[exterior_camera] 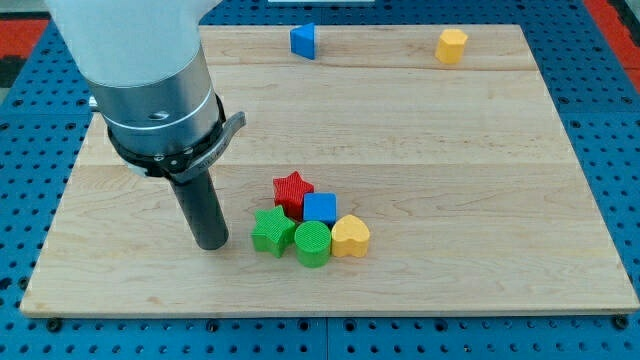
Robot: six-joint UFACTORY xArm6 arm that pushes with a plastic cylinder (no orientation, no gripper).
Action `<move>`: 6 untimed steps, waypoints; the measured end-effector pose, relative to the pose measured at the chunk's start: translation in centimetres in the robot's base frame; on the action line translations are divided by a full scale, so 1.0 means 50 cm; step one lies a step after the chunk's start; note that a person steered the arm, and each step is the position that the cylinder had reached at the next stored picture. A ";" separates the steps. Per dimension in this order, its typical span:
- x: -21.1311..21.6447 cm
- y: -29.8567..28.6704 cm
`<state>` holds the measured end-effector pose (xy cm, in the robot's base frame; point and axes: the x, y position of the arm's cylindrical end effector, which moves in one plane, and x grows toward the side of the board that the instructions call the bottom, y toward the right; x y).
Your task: Move your arm to the left side of the board
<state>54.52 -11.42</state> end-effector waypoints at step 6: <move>-0.521 -0.351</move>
